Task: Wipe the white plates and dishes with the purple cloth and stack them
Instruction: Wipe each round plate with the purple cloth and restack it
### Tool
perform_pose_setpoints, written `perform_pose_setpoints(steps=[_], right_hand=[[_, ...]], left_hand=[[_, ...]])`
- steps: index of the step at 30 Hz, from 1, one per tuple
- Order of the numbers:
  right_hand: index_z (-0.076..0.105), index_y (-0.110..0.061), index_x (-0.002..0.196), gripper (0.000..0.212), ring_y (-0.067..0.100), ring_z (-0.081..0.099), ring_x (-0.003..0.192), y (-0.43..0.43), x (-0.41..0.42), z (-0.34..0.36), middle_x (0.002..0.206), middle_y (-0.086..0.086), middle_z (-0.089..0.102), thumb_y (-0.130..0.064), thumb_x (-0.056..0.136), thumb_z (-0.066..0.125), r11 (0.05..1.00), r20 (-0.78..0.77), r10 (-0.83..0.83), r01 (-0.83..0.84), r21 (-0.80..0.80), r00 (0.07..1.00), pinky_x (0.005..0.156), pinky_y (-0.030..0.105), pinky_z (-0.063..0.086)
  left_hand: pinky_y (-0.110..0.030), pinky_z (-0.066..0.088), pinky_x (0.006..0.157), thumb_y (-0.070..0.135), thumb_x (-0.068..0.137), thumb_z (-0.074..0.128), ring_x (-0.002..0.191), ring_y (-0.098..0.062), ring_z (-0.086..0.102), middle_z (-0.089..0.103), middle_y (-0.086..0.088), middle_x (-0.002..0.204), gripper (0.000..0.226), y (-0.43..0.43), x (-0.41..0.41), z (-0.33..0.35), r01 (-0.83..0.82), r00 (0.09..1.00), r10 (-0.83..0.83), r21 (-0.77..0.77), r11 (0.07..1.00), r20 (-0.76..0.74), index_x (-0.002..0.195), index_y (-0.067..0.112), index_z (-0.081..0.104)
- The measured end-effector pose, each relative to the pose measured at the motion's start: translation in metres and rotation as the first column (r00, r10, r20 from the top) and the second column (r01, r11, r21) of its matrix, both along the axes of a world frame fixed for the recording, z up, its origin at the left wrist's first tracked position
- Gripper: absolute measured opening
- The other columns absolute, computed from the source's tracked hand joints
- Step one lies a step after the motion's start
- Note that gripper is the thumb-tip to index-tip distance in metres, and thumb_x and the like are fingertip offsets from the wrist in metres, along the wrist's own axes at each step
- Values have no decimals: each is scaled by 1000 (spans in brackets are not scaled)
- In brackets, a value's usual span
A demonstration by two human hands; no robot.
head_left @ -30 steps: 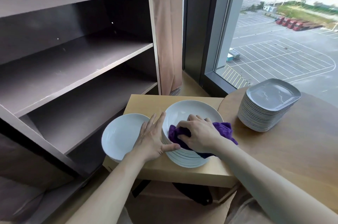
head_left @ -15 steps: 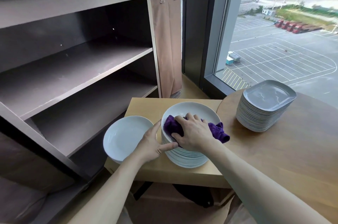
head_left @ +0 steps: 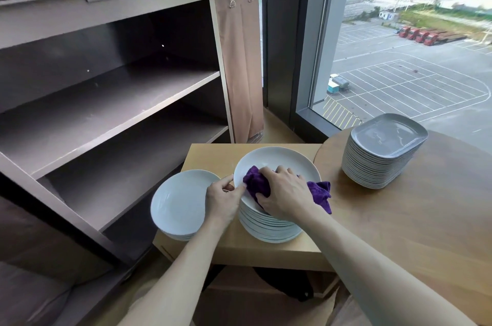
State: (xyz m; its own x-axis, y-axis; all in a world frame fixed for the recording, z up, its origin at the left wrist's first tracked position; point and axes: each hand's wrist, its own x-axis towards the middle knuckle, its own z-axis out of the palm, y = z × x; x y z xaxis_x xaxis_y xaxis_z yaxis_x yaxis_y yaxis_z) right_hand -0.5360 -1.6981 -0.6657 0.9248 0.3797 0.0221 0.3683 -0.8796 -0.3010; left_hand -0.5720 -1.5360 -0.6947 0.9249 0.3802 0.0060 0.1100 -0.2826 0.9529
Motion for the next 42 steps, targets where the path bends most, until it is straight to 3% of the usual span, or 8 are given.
perform_pose_setpoints(steps=[4,8,13,20,22,28,34,42], right_hand=[[53,-28,121,40,29,53,102,-2,1,1,106,3,57,-54,90,56,998,20,-4,2,61,1000,87,43,43],[55,-29,120,36,26,54,97,-3,0,3,103,1,57,-52,92,56,994,80,-13,5,107,997,84,42,43],[56,-32,122,35,25,52,97,-7,-7,10,104,-1,57,-50,91,58,980,132,-70,44,195,989,82,41,38],[54,-41,131,40,25,51,107,-26,-15,19,111,-3,58,-49,93,59,920,113,-187,134,368,976,97,44,38],[54,-41,133,42,25,51,109,-28,-19,20,115,-4,59,-48,92,60,911,99,-201,149,385,975,98,44,38],[57,-41,129,41,22,55,100,-34,-25,13,105,-8,57,-49,89,63,866,72,-244,184,465,967,94,47,47],[58,-43,130,42,20,55,100,-33,-27,8,103,-9,57,-44,89,68,850,38,-254,204,486,966,93,48,48],[62,-40,128,37,23,54,99,-28,-31,2,100,-7,56,-43,91,67,888,64,-217,169,428,974,94,47,47]], left_hand=[[-32,38,61,29,92,75,57,-16,40,42,0,55,6,-3,-1,3,-22,999,21,60,998,24,95,25,79],[-27,57,60,31,96,67,47,-14,66,66,1,51,33,-2,-2,14,-2,1000,5,148,989,-19,129,26,67],[-37,62,62,26,98,60,51,-9,69,71,4,58,36,2,1,27,10,1000,-10,277,961,-1,134,20,64],[-33,59,52,18,100,59,60,-30,64,63,-10,63,37,8,-7,38,-34,995,14,200,979,103,137,19,63],[-29,55,49,18,101,58,53,-23,58,59,0,59,36,12,-10,41,-50,991,25,190,981,131,136,20,63],[-39,62,62,13,99,56,78,-33,69,73,-14,85,36,50,-24,46,-161,967,144,63,985,210,133,18,65],[-9,52,59,17,99,59,91,3,66,66,20,103,28,90,-46,39,-376,894,373,-37,926,248,124,30,56],[-34,65,71,10,100,56,101,-24,72,66,-4,120,29,102,-65,-4,-543,821,560,-156,825,106,127,17,49]])
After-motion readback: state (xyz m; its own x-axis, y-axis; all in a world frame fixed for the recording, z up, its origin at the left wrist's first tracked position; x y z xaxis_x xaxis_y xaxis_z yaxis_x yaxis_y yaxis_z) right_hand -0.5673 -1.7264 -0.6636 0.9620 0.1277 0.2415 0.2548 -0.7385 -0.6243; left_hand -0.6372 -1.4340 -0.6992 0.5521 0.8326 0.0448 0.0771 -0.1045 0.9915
